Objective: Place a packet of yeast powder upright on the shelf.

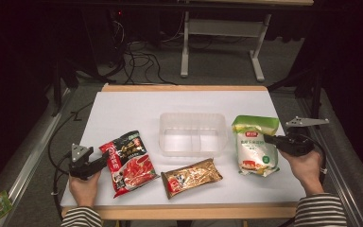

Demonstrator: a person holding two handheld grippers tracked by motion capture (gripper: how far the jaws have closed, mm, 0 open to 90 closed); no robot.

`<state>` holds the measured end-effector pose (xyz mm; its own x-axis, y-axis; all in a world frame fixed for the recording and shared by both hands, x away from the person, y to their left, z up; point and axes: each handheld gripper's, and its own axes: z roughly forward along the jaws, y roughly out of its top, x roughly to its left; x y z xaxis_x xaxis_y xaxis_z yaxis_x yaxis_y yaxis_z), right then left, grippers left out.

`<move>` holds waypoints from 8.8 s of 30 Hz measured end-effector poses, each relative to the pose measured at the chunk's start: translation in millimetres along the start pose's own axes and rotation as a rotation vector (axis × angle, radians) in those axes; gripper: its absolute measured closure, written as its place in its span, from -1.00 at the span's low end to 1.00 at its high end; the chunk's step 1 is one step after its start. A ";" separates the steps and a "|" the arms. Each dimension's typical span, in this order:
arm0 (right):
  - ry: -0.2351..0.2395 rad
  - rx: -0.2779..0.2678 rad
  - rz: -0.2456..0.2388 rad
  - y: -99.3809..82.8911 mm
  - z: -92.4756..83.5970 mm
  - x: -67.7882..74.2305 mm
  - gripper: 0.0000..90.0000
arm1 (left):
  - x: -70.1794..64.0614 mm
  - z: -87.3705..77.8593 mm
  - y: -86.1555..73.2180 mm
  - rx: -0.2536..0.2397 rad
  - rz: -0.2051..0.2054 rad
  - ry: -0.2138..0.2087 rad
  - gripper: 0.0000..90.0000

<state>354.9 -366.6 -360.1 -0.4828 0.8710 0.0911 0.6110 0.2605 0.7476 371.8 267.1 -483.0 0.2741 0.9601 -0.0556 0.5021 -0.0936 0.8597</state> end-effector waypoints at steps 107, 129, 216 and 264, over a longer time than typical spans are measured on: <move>0.142 -0.134 0.048 123.1 47.6 73.2 1.00 | -0.4 -0.6 -0.3 -0.004 0.006 -0.004 -0.26; 0.082 -0.141 0.106 132.3 79.4 74.1 1.00 | -0.5 -0.8 -0.4 -0.006 0.007 -0.005 -0.26; 0.029 0.264 -0.018 107.7 125.3 85.0 0.83 | -1.3 -1.1 -0.8 -0.013 0.010 -0.002 -0.26; 0.010 0.026 0.020 33.7 118.2 84.0 0.99 | -2.6 -0.9 -0.8 -0.009 0.022 0.003 -0.26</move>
<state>409.2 -235.5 -405.1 -0.4763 0.8720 0.1125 0.6366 0.2538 0.7282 369.9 265.0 -483.1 0.2828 0.9585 -0.0352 0.4885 -0.1124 0.8653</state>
